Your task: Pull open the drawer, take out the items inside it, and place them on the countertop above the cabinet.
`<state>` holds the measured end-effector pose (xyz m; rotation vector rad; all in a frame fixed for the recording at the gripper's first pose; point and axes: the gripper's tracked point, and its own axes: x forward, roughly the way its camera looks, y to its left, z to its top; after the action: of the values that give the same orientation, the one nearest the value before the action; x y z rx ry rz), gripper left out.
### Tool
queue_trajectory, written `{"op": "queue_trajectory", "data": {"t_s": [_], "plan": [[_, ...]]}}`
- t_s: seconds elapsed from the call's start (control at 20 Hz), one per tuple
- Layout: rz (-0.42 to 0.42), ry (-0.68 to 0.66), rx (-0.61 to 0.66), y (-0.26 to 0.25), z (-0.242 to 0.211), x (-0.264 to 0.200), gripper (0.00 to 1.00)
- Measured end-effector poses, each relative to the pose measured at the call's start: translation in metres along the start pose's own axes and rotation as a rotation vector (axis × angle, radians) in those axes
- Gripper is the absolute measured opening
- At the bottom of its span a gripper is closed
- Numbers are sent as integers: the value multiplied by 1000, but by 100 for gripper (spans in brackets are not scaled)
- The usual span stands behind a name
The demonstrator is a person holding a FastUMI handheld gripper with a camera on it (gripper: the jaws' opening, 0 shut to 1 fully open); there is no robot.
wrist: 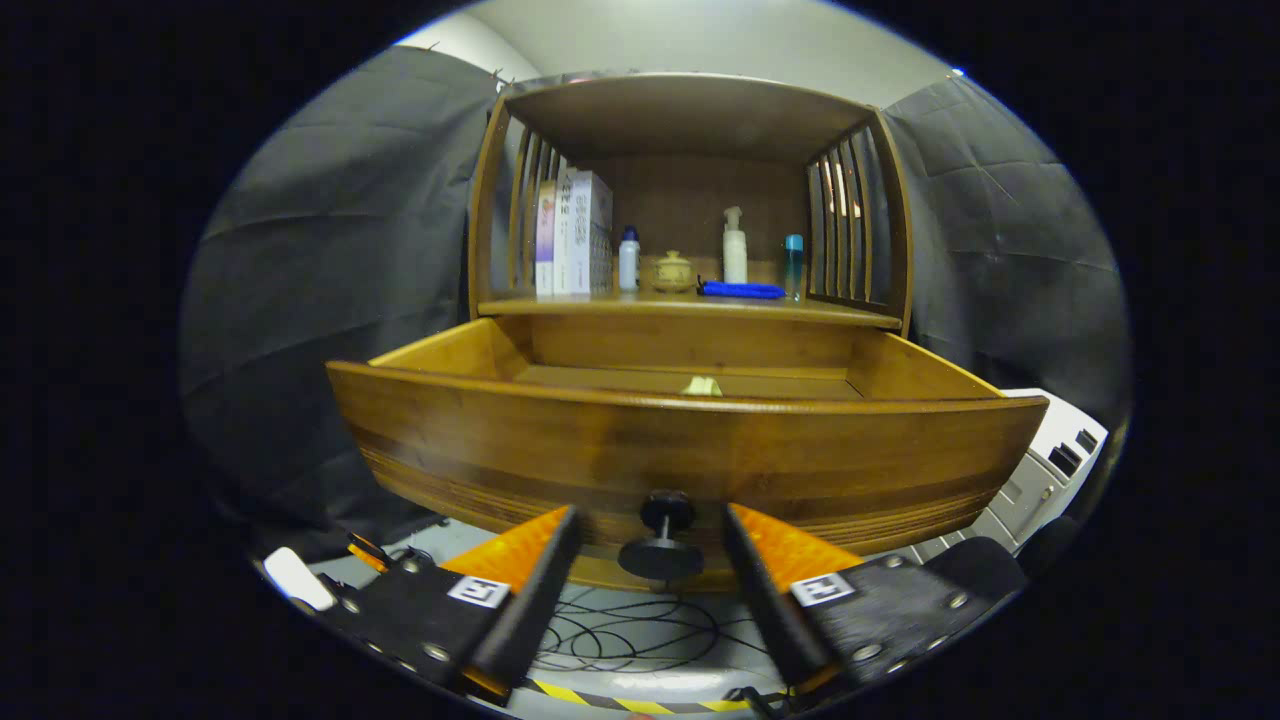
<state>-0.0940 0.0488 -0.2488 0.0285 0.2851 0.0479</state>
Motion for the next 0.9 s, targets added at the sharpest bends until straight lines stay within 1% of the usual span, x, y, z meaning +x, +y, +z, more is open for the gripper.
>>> {"op": "queue_trajectory", "data": {"t_s": [0.05, 0.15, 0.35, 0.5, 0.6, 0.75, 0.9], "plan": [[14, -16, 9, 3, 11, -4, 98], [11, -53, -6, 2, 38, -11, 98], [-18, -113, -82, -1, 95, -12, 98], [-53, -87, -101, -8, 125, 3, 97], [-73, -71, -75, -11, 145, 23, 97], [-117, -11, -28, -25, 153, 52, 97], [-149, 91, 30, -39, 140, 79, 97]]}}
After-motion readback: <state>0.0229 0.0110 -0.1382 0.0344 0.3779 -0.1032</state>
